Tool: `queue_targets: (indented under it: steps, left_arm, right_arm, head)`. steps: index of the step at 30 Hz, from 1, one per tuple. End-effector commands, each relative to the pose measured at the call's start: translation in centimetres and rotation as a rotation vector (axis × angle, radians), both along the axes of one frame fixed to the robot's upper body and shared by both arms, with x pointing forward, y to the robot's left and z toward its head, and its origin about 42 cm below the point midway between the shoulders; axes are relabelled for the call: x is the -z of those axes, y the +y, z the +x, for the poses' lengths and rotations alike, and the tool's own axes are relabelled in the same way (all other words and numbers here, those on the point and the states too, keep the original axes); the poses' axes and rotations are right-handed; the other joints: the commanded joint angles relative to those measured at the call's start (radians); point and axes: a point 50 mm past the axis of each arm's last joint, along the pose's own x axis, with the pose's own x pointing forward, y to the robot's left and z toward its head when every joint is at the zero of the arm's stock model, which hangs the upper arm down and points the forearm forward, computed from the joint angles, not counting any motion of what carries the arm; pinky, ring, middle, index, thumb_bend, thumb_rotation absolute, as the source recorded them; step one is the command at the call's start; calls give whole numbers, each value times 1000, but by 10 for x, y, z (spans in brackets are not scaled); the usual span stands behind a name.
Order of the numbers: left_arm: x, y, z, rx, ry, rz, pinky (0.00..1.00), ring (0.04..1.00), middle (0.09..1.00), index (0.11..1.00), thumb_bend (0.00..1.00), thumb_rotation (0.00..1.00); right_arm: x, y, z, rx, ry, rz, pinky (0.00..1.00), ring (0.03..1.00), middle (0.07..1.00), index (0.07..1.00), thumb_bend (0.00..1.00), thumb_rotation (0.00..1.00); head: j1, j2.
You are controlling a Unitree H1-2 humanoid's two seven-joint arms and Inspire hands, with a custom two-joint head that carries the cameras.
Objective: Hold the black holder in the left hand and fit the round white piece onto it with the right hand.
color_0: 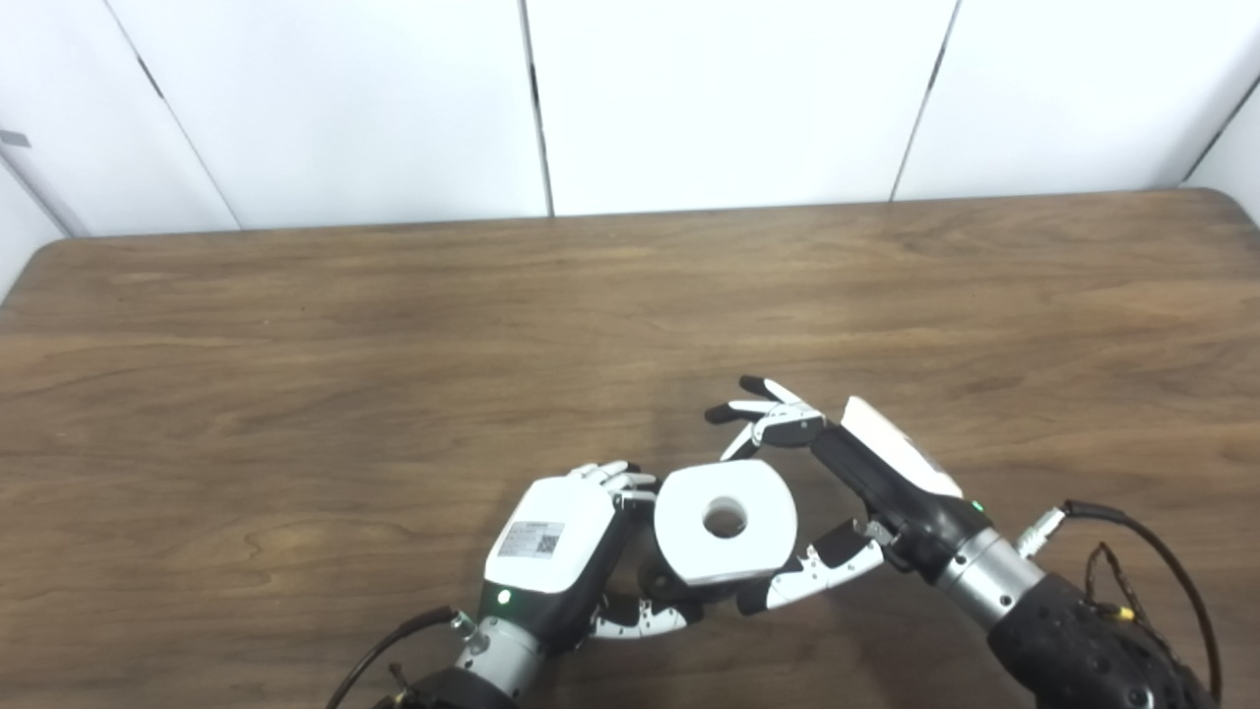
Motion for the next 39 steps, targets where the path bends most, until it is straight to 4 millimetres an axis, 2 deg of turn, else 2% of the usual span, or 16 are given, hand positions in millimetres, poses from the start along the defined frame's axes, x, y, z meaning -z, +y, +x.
queue_targets:
  steps: [1,10,17,39]
  left_arm:
    - [16,-4,-8,14,117,35,852,872,795,488,519,62]
    - [14,-7,-7,8,115,28,852,871,795,488,519,61]
    - [11,-13,-7,-1,116,10,851,867,792,488,520,59]
    - [9,-13,-7,0,108,14,858,876,798,488,518,62]
  right_arm:
    - [-7,2,0,-24,-57,17,880,978,842,482,522,143]
    - [0,-5,3,-20,-14,-17,893,977,838,483,522,140]
    - [3,-10,4,-18,-4,-39,891,973,835,483,522,140]
    - [9,-1,6,-48,-1,-39,872,977,840,483,522,141]
  head:
    - [3,1]
    - [17,10]
    - [55,10]
    - [25,20]
